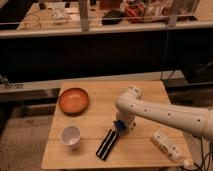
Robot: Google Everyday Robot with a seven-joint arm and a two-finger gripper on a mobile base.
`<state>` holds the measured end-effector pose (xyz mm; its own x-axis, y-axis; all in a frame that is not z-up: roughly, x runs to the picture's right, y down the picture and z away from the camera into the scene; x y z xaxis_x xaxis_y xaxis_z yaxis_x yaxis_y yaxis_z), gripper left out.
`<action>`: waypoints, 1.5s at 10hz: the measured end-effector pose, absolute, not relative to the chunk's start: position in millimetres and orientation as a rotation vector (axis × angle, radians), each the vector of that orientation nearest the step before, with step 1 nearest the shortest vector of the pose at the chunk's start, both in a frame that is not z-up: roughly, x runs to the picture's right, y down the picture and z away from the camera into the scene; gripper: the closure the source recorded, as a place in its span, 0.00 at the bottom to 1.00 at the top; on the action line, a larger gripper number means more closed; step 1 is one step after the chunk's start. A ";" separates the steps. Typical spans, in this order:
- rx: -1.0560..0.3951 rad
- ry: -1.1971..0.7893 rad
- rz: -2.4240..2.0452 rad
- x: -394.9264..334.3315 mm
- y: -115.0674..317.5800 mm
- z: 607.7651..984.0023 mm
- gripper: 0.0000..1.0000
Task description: Wipe the white sponge on the table
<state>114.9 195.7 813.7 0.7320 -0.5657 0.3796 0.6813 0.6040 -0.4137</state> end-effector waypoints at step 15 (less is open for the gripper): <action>-0.495 -0.430 -0.998 49.9 120.7 936.4 0.42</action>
